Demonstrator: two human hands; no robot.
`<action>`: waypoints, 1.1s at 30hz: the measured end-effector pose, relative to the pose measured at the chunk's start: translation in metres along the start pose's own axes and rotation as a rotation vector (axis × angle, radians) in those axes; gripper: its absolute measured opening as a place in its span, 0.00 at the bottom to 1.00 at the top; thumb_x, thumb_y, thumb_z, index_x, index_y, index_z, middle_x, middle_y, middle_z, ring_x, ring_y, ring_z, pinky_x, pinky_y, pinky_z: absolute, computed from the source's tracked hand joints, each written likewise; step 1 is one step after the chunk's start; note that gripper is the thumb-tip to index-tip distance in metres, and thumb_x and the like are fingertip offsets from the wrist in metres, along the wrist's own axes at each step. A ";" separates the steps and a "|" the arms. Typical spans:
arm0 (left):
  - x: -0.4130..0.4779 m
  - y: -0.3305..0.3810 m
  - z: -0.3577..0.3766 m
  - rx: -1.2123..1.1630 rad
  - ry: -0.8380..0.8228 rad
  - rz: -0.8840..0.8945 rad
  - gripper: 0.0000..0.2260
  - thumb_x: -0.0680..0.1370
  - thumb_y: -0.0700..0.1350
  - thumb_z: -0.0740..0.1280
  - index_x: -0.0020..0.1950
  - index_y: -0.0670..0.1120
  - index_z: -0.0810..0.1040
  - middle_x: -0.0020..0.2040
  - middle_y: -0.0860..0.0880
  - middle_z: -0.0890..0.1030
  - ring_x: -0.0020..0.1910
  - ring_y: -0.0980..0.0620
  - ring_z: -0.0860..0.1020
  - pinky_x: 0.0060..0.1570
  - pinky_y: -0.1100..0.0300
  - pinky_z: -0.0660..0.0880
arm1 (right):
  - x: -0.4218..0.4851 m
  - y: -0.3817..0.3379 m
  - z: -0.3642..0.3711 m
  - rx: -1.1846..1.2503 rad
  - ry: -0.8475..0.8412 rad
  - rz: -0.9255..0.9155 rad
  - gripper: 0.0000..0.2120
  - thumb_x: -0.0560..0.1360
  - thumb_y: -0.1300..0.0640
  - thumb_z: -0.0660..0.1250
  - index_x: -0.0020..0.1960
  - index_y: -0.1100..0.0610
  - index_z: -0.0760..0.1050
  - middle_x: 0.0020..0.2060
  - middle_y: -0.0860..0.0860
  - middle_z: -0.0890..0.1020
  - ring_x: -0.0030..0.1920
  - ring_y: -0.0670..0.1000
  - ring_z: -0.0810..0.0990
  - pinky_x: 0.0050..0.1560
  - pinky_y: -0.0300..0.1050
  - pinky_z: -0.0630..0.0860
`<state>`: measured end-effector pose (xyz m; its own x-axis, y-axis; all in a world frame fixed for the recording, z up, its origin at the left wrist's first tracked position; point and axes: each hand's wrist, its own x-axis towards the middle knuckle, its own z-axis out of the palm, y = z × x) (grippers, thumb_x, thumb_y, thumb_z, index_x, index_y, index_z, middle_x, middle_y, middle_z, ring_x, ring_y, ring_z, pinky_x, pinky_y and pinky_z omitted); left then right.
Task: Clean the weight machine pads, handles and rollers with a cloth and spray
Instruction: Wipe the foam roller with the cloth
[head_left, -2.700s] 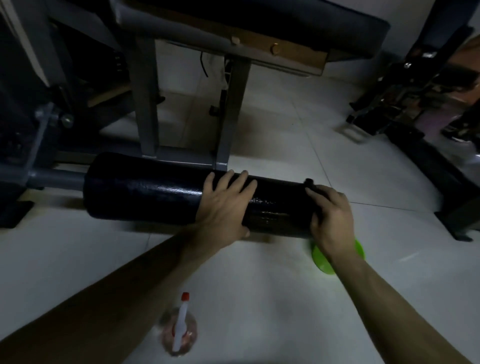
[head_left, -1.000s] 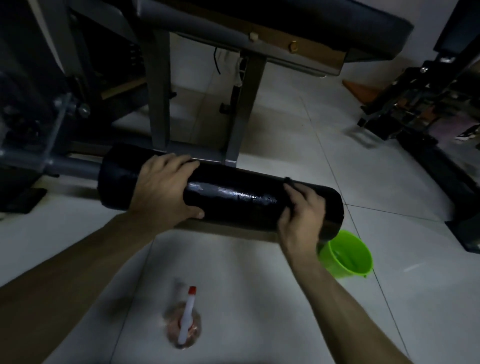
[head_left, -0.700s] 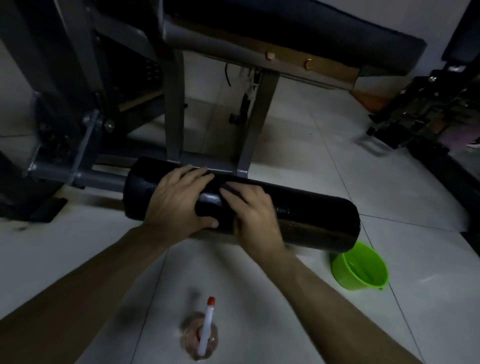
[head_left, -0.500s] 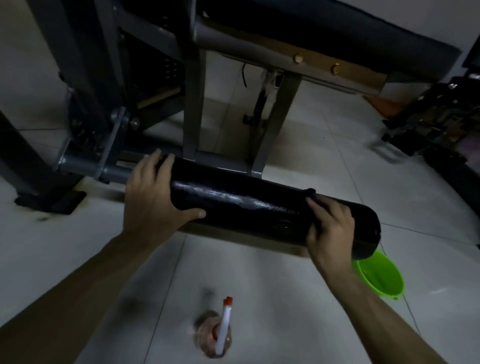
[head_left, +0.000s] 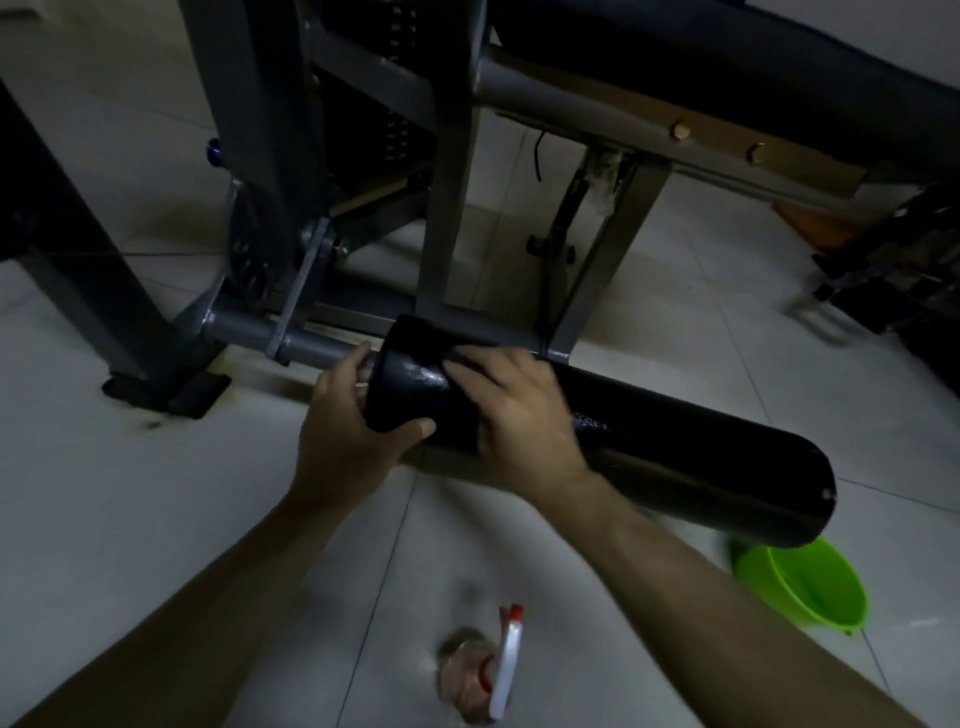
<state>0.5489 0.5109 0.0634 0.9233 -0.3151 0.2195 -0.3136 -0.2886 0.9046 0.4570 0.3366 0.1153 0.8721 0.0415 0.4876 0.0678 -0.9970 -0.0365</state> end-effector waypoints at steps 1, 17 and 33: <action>0.000 -0.002 -0.002 0.009 0.004 -0.021 0.42 0.61 0.58 0.80 0.73 0.58 0.69 0.67 0.53 0.73 0.60 0.55 0.77 0.57 0.48 0.81 | -0.013 0.019 -0.008 -0.051 0.020 0.009 0.28 0.66 0.63 0.63 0.66 0.58 0.81 0.65 0.55 0.81 0.57 0.63 0.79 0.51 0.56 0.74; 0.017 0.000 -0.012 0.133 -0.076 0.005 0.28 0.69 0.52 0.80 0.65 0.51 0.74 0.54 0.56 0.75 0.50 0.60 0.75 0.43 0.68 0.71 | 0.041 -0.029 0.023 0.102 0.006 -0.056 0.20 0.75 0.55 0.62 0.63 0.58 0.83 0.62 0.54 0.82 0.59 0.61 0.78 0.57 0.53 0.73; -0.010 0.061 0.037 0.569 -0.047 0.341 0.42 0.71 0.53 0.76 0.81 0.45 0.62 0.82 0.42 0.60 0.80 0.40 0.59 0.76 0.38 0.60 | -0.007 0.020 -0.008 0.050 -0.015 0.155 0.28 0.70 0.57 0.56 0.65 0.58 0.82 0.62 0.56 0.81 0.57 0.61 0.78 0.60 0.57 0.75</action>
<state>0.5121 0.4634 0.1029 0.7449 -0.5086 0.4318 -0.6667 -0.5940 0.4502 0.4483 0.3155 0.1180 0.8809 -0.1111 0.4601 -0.0442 -0.9871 -0.1536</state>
